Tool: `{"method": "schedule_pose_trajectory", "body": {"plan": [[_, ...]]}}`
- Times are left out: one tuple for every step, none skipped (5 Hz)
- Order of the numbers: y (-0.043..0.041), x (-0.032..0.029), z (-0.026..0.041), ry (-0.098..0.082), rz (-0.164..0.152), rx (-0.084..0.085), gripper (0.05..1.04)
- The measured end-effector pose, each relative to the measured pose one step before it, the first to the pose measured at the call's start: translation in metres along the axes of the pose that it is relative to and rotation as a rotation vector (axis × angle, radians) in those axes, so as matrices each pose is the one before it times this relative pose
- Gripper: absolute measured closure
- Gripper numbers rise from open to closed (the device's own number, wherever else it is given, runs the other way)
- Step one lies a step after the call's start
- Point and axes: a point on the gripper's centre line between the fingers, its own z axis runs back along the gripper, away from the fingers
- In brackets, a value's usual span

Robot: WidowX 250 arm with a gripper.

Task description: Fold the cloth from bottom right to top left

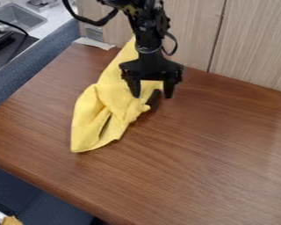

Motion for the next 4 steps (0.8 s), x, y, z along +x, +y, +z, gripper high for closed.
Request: {"method": "schedule_pose_trajectory", "body": {"plan": [[-0.00236, 0.00151, 0.01469, -0.0074, 0.0002, -0.0138, 0.075], [-0.00278, 0.00366, 0.01763, -0.0119, -0.0088, -0.0157, 0.081], [0.00457, 0.00986, 0.03208, -0.0672, 0.006, -0.005, 0.081], [0.01051, 0.00385, 0.02347, -0.0189, 0.0144, -0.006, 0.081]]}}
